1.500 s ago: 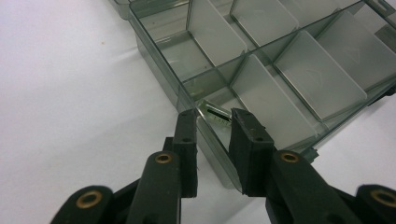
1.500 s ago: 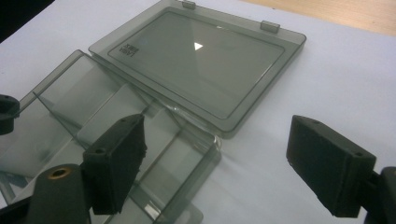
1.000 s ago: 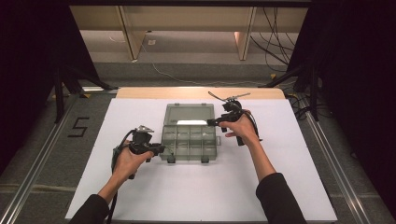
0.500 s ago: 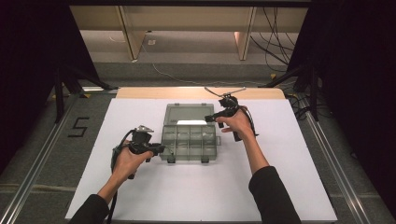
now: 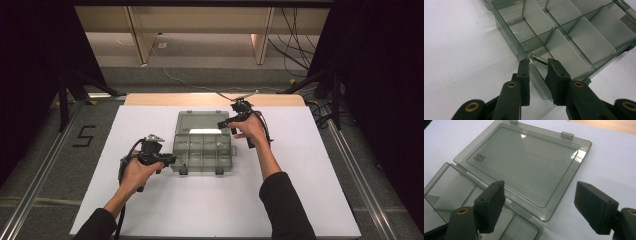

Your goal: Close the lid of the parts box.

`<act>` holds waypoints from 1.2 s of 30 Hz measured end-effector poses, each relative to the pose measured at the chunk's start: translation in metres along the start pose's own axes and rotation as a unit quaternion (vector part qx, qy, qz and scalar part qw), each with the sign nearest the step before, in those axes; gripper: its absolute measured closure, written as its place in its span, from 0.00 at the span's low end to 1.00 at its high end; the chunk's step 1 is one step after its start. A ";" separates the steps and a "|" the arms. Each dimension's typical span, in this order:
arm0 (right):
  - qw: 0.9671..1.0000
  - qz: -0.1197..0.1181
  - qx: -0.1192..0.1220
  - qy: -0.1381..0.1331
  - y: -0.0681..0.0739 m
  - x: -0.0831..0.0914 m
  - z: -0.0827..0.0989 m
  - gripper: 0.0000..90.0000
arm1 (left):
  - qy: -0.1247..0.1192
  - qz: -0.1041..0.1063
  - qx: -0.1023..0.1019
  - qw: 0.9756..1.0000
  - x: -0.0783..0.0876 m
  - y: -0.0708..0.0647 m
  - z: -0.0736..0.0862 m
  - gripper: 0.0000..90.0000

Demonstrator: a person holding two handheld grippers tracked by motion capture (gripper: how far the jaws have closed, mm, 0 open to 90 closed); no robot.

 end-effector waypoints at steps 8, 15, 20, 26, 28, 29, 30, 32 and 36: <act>1.000 0.008 -0.018 0.021 -0.003 -0.009 0.001 0.28 | -0.011 0.004 0.006 1.000 0.000 -0.001 -0.001 0.81; 0.999 0.012 -0.029 0.033 -0.004 -0.021 0.005 0.29 | -0.010 0.005 0.005 1.000 0.000 -0.001 -0.001 0.81; 0.998 0.014 -0.034 0.041 -0.004 -0.027 0.007 0.29 | -0.009 0.005 0.004 1.000 0.000 -0.001 -0.001 0.81; 0.998 0.015 -0.041 0.041 -0.002 -0.031 0.007 0.29 | -0.001 0.008 -0.004 1.000 0.002 0.000 -0.001 0.81; 0.998 0.018 -0.046 0.044 -0.002 -0.032 0.007 0.29 | 0.001 0.008 -0.006 1.000 0.002 0.000 0.000 0.81; 0.998 0.016 -0.047 0.044 -0.001 -0.032 0.008 0.30 | 0.001 0.008 -0.006 1.000 0.002 0.000 0.000 0.81; 0.998 0.016 -0.044 0.039 -0.002 -0.033 0.008 0.30 | 0.001 0.008 -0.006 1.000 0.002 0.000 0.000 0.81; 0.998 0.016 -0.044 0.045 -0.003 -0.033 0.009 0.31 | 0.001 0.008 -0.006 1.000 0.002 0.000 0.000 0.81; 0.997 0.015 -0.056 0.045 -0.002 -0.035 0.009 0.33 | 0.003 0.008 -0.009 1.000 0.002 0.001 0.000 0.82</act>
Point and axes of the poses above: each handheld gripper's, and its own axes: x roughly backward along the jaws, z roughly out of its underside, y roughly to its left, the point moved 7 cm from there along -x, roughly forward along the jaws, and after that the axes turned 8 degrees about x, right-handed, at the moved point
